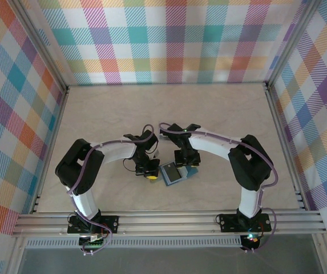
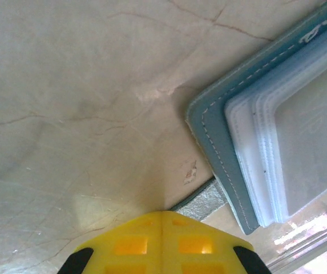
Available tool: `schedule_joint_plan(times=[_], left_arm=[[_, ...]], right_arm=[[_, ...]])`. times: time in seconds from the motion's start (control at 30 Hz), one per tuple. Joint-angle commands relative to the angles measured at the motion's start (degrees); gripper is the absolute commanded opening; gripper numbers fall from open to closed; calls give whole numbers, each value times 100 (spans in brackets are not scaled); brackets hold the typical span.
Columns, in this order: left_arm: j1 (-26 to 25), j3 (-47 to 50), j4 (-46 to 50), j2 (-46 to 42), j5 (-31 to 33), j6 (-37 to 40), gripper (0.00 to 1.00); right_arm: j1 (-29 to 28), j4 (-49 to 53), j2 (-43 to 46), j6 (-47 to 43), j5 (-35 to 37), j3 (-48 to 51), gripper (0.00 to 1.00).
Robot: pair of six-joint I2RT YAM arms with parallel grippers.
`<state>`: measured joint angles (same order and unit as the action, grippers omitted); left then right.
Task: Take the credit cards out of the card holder
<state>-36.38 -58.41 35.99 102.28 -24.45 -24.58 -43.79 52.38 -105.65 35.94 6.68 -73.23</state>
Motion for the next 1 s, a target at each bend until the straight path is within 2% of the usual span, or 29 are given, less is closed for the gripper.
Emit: schedule_joint_plan(times=[0.0,0.3,0.7,0.97], left_arm=[[147,-76,210,369,765,268,0],[314,-371,346,600,941,427,0],[395,-749,627,455,1121,488,0],[386,-956,599,207,810,411,2]], right_arm=[[102,89,291,-9,51,265,50],[255,-84,542,44,-25,701,52],[313,-185,706,1,-206,879,52],[310,-934,848,89,-1264,1289,40]])
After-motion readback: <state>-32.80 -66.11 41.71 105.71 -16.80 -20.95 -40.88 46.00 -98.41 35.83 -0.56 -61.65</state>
